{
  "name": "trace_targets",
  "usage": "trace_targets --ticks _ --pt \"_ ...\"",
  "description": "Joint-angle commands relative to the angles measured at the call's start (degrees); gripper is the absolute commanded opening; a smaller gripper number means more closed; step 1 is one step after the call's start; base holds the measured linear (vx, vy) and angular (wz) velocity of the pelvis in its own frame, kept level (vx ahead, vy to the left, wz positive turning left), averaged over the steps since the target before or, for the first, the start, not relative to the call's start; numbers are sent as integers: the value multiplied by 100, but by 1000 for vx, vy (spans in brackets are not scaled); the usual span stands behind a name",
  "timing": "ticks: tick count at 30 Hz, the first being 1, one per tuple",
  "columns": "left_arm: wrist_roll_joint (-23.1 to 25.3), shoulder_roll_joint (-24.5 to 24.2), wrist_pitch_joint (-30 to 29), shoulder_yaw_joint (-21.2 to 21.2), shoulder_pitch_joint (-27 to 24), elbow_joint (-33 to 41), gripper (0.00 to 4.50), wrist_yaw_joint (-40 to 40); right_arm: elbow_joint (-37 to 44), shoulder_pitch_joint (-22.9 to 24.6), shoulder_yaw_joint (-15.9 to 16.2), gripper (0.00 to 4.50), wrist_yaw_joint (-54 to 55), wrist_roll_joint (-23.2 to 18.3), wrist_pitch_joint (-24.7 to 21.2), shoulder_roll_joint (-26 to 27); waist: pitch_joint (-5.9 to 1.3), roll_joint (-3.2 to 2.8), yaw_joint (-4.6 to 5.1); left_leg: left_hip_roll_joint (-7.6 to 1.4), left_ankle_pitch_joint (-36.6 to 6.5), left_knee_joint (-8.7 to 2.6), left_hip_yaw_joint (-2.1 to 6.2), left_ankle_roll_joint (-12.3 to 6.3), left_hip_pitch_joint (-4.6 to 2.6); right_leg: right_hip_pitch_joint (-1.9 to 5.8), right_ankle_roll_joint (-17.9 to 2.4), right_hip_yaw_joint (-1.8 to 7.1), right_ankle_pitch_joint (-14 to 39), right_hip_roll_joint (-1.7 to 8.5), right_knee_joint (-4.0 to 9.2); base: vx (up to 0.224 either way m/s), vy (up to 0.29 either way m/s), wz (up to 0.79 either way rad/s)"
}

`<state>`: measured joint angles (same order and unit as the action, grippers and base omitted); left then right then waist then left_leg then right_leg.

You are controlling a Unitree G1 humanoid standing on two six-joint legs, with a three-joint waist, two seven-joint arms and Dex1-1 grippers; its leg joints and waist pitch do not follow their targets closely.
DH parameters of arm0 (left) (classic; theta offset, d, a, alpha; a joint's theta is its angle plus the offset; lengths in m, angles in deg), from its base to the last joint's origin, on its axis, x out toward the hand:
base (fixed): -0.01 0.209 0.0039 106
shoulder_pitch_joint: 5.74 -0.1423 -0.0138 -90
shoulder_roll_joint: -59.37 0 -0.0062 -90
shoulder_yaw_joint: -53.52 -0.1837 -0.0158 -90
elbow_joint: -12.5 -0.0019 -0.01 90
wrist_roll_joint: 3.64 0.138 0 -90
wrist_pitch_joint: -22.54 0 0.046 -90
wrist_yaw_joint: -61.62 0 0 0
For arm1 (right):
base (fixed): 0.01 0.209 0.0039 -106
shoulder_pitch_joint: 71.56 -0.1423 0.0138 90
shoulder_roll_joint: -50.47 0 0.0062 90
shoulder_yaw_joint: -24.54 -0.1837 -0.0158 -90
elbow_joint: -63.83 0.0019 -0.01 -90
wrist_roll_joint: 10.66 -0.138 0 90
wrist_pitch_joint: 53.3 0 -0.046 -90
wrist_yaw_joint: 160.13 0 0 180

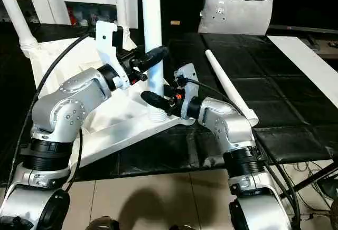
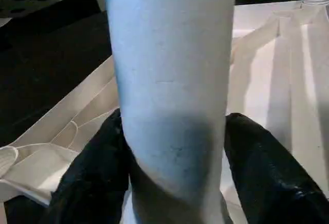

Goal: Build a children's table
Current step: Pick table leg

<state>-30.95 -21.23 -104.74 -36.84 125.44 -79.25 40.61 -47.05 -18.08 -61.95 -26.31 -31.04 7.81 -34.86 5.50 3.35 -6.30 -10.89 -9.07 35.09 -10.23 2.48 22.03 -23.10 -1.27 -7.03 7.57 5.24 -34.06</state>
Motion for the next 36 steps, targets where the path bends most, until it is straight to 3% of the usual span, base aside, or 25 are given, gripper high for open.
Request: trace_targets --ticks 1,9,10,11,12,15,18,23,27,32,33,36 --pt "4 8 -10 -75 133 153 182 -36 82 -64 -12 243 70 25 -62 -24 -558 -103 22 -273 -1987 -455 161 416 -170 256 -480 306 2551 427 492 0 0 0" --pt "-57 62 -52 14 145 107 182 -53 217 17 34 195 -342 -147 -101 -97 -557 -102 17 -274 -2009 -452 159 405 -172 253 -482 305 2562 427 498 0 0 0" --pt "-68 67 -58 23 144 108 182 -53 220 19 34 195 -353 -151 -101 -100 -557 -128 11 -271 -2002 -451 161 408 -168 258 -492 307 2549 431 494 0 0 0" --pt "-158 69 -103 48 132 127 238 -141 239 36 20 193 -474 -214 -111 -135 -561 -113 11 -273 -1988 -452 160 402 -165 259 -491 306 2510 425 496 0 0 0" --pt "-219 67 -152 58 124 145 252 -190 244 45 13 192 -550 -245 -107 -163 -563 -110 11 -271 -1989 -451 159 393 -168 262 -501 304 2494 422 492 0 0 0" --pt "-274 46 -170 51 109 180 252 -285 269 75 5 191 -774 -316 -114 -248 -563 -132 -1 -271 -1968 -447 159 368 -163 267 -546 304 2465 427 488 0 0 0" --pt "-447 87 -177 182 106 164 252 -361 357 138 -1 191 -1119 -445 -132 -368 -564 -117 -4 -280 -1957 -450 158 356 -159 274 -598 306 2343 415 471 0 0 0" --pt "-1302 251 -358 737 100 74 252 -725 551 259 9 189 -1776 -718 -274 -642 -566 -99 -27 -259 -1894 -421 139 256 -144 301 -675 299 2409 429 481 0 0 0" --pt "-1907 188 -614 796 -40 340 252 -1342 735 352 50 189 -2131 -906 -378 -778 -565 -106 -31 -277 -1895 -433 147 239 -148 297 -718 296 2410 423 476 0 0 0" --pt "-1948 100 -590 684 -148 496 252 -1636 753 369 50 189 -2187 -922 -399 -805 -543 -120 -15 -280 -2063 -444 162 308 -170 276 -640 289 2655 422 506 0 0 0" --pt "-1945 86 -580 665 -169 511 224 -1660 756 372 43 189 -2209 -927 -407 -808 -543 -127 -16 -276 -2090 -440 158 311 -176 271 -623 286 2699 419 512 0 0 0" --pt "-2004 106 -601 712 -182 438 211 -1646 783 388 38 189 -2266 -950 -432 -828 -540 -127 -18 -270 -2131 -436 162 316 -182 268 -535 277 2862 421 538 0 0 0"
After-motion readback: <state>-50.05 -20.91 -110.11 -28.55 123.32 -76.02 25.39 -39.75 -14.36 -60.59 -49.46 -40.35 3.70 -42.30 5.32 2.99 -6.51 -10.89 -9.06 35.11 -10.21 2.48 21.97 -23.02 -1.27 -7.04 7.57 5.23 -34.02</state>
